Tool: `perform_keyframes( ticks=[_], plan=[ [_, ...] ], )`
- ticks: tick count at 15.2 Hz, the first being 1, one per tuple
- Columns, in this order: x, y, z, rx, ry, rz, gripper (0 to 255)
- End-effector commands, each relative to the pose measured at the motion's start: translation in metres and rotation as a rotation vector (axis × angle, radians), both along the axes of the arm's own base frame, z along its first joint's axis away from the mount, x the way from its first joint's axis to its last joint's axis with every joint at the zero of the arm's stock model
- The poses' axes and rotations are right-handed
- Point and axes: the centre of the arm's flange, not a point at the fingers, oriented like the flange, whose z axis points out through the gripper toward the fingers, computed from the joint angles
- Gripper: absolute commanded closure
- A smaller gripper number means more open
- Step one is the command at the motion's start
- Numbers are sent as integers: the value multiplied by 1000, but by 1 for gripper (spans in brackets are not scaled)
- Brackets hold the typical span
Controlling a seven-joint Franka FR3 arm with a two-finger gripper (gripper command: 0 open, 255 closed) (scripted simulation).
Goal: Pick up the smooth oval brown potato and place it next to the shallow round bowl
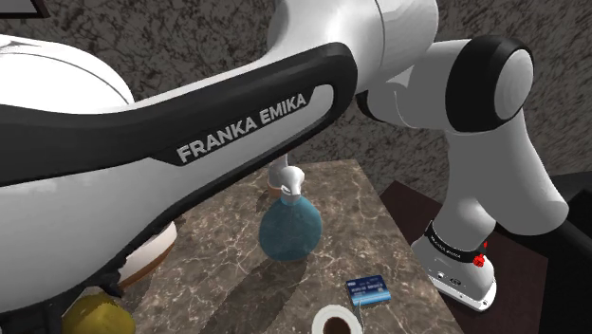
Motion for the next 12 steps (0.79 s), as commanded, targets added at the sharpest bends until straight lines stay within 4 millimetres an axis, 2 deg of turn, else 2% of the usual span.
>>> perform_keyframes(
  ticks=[1,12],
  plan=[
    [0,0,-12,1,0,0,255],
    [0,0,-70,1,0,0,255]
  ],
)
